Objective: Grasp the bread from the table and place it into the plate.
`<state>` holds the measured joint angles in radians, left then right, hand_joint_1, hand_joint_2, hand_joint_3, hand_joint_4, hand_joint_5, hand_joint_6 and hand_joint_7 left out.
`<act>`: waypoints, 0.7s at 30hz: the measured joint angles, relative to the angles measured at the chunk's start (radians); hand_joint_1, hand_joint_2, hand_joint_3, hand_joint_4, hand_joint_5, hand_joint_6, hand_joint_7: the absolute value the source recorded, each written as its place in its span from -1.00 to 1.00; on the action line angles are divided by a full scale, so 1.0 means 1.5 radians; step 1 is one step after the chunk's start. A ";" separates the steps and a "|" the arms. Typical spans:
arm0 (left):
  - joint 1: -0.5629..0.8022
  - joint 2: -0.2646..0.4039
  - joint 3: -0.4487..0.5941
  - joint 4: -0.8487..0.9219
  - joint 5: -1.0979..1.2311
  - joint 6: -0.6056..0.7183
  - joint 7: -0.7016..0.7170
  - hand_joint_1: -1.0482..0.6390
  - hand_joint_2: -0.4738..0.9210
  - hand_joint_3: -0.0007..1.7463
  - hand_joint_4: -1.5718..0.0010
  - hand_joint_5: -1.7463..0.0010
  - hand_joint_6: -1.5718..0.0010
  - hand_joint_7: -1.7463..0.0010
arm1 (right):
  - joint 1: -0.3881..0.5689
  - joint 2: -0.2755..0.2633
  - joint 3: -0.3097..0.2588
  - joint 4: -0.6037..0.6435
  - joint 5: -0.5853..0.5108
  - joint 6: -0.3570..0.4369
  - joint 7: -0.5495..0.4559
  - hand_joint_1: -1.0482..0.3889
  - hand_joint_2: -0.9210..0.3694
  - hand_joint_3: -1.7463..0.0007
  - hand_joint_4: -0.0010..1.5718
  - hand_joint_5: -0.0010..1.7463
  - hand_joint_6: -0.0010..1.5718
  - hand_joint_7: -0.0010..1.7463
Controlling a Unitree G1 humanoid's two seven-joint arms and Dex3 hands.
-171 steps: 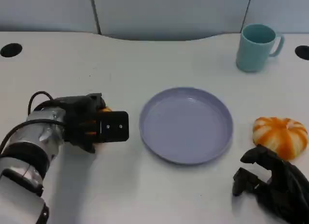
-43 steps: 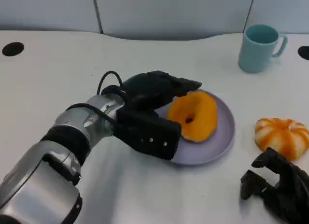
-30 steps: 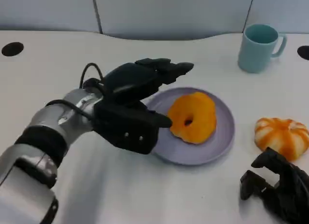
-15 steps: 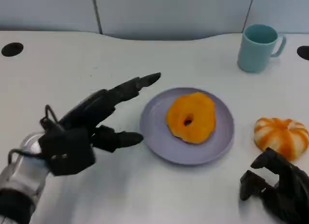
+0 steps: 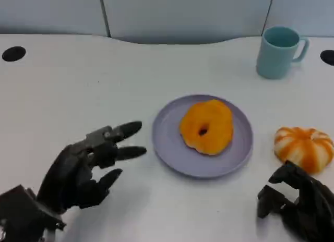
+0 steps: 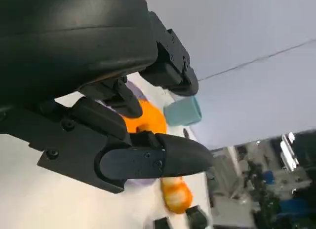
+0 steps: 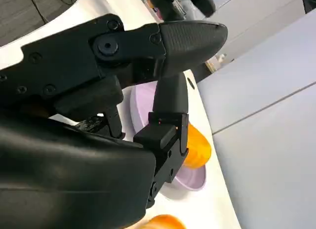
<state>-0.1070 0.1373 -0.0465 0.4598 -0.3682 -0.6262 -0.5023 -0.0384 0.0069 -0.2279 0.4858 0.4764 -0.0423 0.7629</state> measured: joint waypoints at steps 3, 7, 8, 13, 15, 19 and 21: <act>0.063 -0.029 0.014 -0.070 -0.052 0.092 0.001 -0.63 1.00 -0.52 0.26 -0.61 -0.19 0.65 | 0.002 0.000 0.000 -0.006 0.001 0.000 0.000 -0.36 -1.00 0.61 -0.18 1.00 -0.27 0.51; 0.106 -0.043 0.031 -0.133 -0.068 0.169 0.008 -0.66 1.00 -0.48 0.26 -0.96 0.24 -0.44 | 0.002 0.000 0.001 -0.006 0.001 0.000 0.001 -0.36 -1.00 0.61 -0.19 1.00 -0.27 0.52; 0.118 -0.046 0.037 -0.149 -0.075 0.189 0.012 -0.66 1.00 -0.48 0.26 -0.98 0.27 -0.52 | 0.002 0.000 0.001 -0.006 0.001 0.000 0.001 -0.36 -1.00 0.61 -0.18 1.00 -0.27 0.52; 0.159 -0.062 0.064 -0.185 -0.112 0.274 0.013 -0.58 1.00 -0.50 0.16 -1.00 0.48 -0.94 | 0.001 -0.001 0.000 -0.006 0.001 0.002 0.001 -0.35 -1.00 0.61 -0.17 1.00 -0.26 0.52; 0.165 -0.063 0.075 -0.192 -0.130 0.311 0.013 -0.57 1.00 -0.54 0.11 -1.00 0.48 -0.99 | -0.001 -0.001 0.000 -0.005 0.001 0.005 0.001 -0.36 -1.00 0.63 -0.16 0.99 -0.25 0.52; 0.174 -0.066 0.085 -0.204 -0.130 0.354 0.013 -0.57 1.00 -0.63 0.02 -1.00 0.34 -1.00 | -0.011 -0.003 -0.001 -0.004 0.001 0.014 -0.001 -0.36 -1.00 0.66 -0.16 0.96 -0.24 0.52; 0.172 -0.070 0.087 -0.200 -0.127 0.354 0.009 -0.58 1.00 -0.66 -0.01 -1.00 0.31 -1.00 | -0.013 -0.005 -0.001 -0.003 0.001 0.016 -0.002 -0.37 -1.00 0.64 -0.16 0.95 -0.24 0.52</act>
<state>0.1515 0.0322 0.0848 0.1602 -0.5593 -0.0953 -0.4890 -0.0573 -0.0009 -0.2297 0.4812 0.4778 -0.0184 0.7595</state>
